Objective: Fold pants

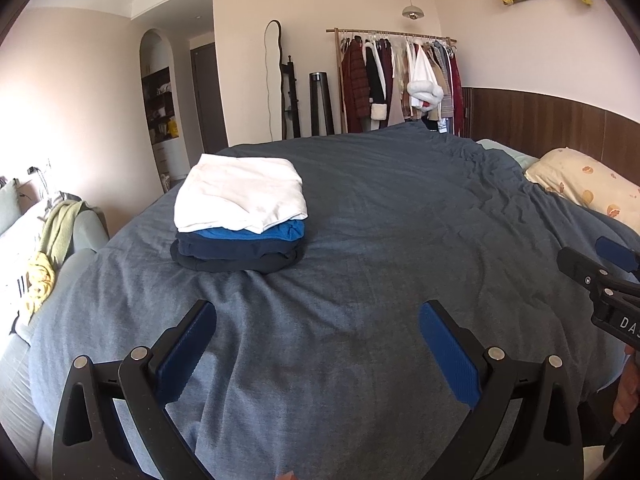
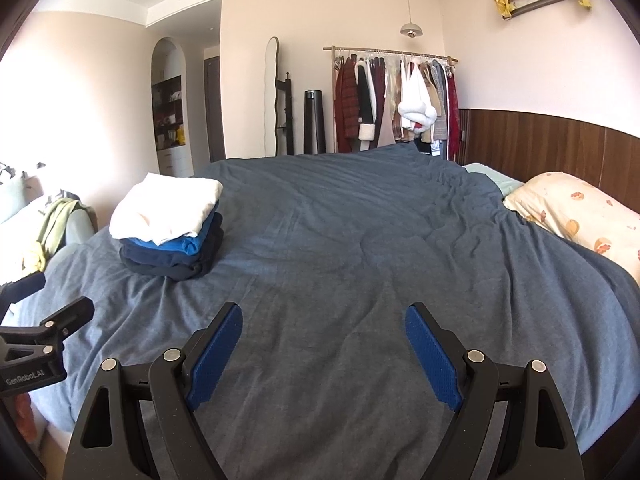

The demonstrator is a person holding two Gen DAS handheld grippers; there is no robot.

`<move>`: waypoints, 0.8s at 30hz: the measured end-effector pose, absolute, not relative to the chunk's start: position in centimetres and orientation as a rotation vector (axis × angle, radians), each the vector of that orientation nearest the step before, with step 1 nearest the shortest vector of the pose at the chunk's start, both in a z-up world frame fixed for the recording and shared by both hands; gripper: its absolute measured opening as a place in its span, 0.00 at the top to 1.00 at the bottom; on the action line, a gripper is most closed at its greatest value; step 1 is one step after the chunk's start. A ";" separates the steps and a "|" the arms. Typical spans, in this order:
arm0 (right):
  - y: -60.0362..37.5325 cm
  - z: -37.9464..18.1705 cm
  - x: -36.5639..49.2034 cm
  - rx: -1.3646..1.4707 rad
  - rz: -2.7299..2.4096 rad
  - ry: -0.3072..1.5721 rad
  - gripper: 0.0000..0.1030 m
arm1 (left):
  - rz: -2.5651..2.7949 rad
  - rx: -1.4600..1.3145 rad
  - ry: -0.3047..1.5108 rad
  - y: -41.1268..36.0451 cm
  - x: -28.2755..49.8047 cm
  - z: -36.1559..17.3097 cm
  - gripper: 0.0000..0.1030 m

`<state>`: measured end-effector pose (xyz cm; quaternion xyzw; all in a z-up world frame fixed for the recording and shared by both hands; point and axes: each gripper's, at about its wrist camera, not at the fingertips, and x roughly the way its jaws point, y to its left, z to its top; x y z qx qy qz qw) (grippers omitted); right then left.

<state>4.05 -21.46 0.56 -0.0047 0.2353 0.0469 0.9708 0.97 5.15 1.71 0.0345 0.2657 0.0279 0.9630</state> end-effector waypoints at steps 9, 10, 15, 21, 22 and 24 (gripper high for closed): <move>-21.5 0.6 4.2 -0.010 0.099 0.481 0.18 | 0.062 0.070 0.523 5.4 0.9 1.8 0.00; -21.5 0.6 4.3 -0.011 0.101 0.482 0.18 | 0.062 0.069 0.522 5.4 0.8 1.7 0.00; -21.4 0.4 4.5 -0.014 0.106 0.488 0.18 | 0.067 0.067 0.521 5.5 0.9 1.7 0.00; -21.3 0.3 4.6 -0.017 0.107 0.489 0.18 | 0.077 0.060 0.522 5.8 0.9 1.6 0.00; -21.3 0.3 4.6 -0.017 0.108 0.489 0.18 | 0.079 0.060 0.521 5.8 0.9 1.6 0.00; -21.3 0.3 4.7 -0.019 0.106 0.489 0.18 | 0.083 0.058 0.520 5.9 0.8 1.7 0.00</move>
